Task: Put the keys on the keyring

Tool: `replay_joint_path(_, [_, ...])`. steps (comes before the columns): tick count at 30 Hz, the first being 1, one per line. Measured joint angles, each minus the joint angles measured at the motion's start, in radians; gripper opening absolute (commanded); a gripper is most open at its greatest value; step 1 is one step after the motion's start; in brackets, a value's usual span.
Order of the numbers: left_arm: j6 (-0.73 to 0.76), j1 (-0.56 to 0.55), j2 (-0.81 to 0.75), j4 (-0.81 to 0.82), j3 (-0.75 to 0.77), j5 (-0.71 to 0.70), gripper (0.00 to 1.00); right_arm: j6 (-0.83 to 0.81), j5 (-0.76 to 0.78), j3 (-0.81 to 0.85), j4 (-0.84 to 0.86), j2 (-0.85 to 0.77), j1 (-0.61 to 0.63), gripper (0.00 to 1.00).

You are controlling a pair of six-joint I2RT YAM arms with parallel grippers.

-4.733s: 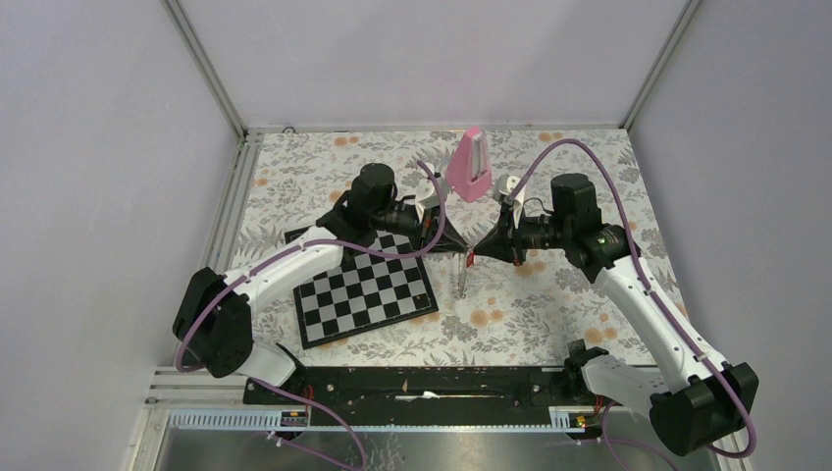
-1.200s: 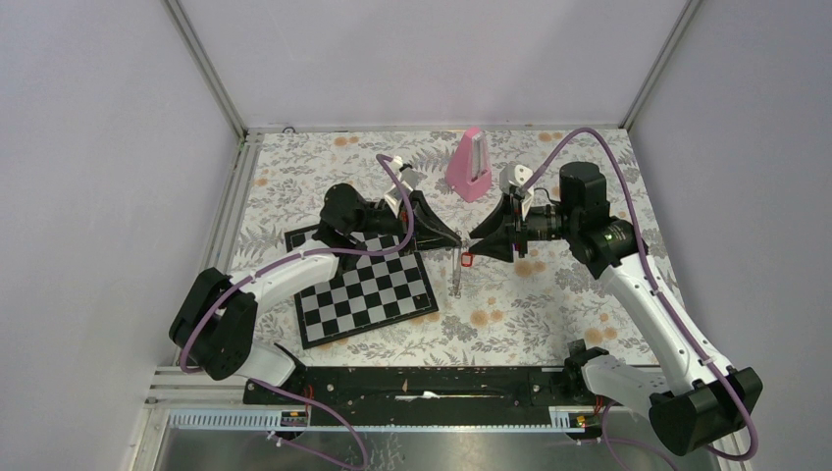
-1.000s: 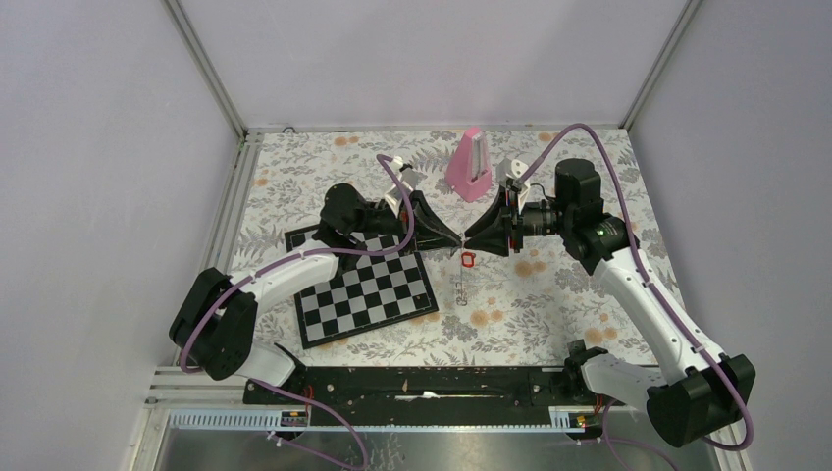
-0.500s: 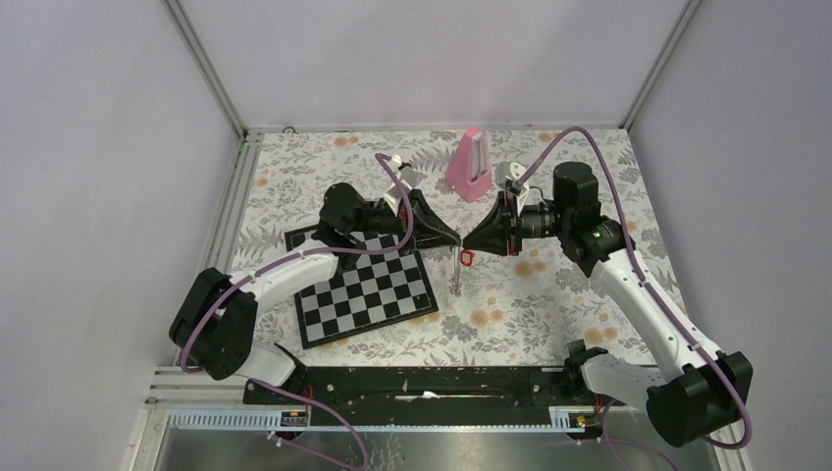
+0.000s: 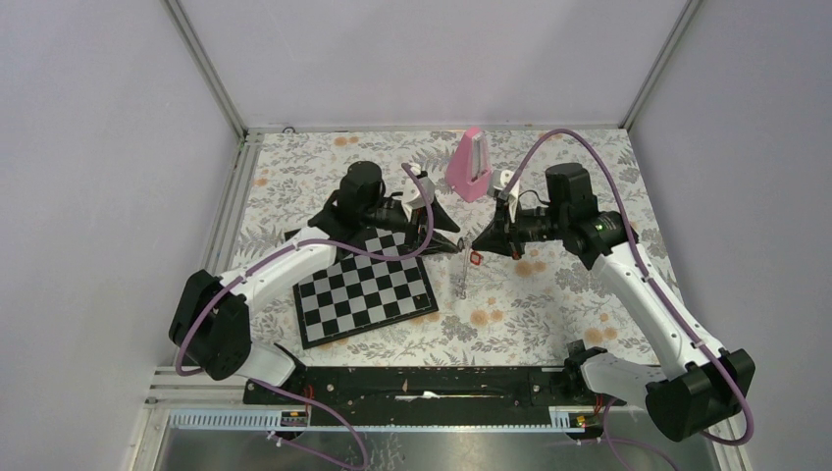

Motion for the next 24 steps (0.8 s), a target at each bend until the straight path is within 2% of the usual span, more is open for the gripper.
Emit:
replay_joint_path(3, [0.114,-0.002,0.000,-0.118,0.030,-0.011,0.53,-0.052,0.066,0.010,-0.069,0.021,0.018,0.00])
replay_joint_path(9, [0.224,-0.037,0.007,-0.226,0.044,-0.036,0.52,-0.091,0.161,0.042,-0.155,0.071,0.050,0.00])
replay_joint_path(20, [0.265,-0.093,0.066,-0.261,0.074,-0.063,0.34,-0.091,0.194,0.055,-0.174,0.072,0.082,0.00])
replay_joint_path(24, [0.260,-0.093,0.066,-0.257,0.074,-0.064,0.33,-0.091,0.194,0.055,-0.174,0.072,0.082,0.00])
